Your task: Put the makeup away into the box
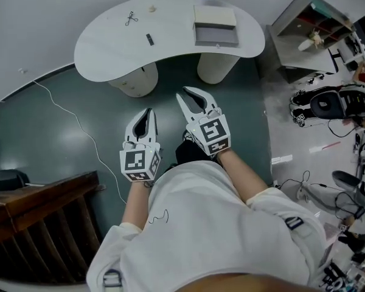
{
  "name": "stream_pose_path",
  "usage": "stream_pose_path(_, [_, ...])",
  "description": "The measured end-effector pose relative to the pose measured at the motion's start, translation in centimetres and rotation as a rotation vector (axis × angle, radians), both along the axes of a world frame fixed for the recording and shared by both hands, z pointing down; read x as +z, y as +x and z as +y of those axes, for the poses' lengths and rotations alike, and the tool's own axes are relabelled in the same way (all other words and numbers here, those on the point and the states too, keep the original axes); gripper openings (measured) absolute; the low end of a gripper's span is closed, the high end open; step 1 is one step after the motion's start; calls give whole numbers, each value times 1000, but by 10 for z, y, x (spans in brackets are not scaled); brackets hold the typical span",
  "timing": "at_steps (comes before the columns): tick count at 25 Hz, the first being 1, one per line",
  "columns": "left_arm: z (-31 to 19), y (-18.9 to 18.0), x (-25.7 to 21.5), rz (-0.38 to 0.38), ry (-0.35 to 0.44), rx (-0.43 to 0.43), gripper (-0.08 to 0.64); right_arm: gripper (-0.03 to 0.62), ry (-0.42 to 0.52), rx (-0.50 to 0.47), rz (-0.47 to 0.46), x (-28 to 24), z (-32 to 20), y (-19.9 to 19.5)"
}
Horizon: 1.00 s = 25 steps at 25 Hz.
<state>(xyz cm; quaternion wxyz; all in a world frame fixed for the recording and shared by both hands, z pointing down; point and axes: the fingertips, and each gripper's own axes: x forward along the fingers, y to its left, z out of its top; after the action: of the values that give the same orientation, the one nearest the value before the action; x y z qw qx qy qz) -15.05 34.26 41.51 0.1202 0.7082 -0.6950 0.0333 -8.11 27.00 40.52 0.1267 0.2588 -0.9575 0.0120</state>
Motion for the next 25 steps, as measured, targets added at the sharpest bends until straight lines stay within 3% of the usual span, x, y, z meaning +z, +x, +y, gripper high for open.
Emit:
stream_pose_path(5, [-64,-17,-21,-26,24,-7,21,55,35,-19,-21,-24,-60,-17])
stream_pose_path(10, [-103,-13,-10,-15,-32,-25,21,55,-12,-4,-29,-22,-103,-9])
stream_pose_path(20, [-147,-14,14,-29,-127,-36,21,55,-124,-71,-37,18,-128,-19])
stream_pose_path(25, [-173,-27,27,9,-148,-57,21,55,-147,-102,7,30,-145,-35])
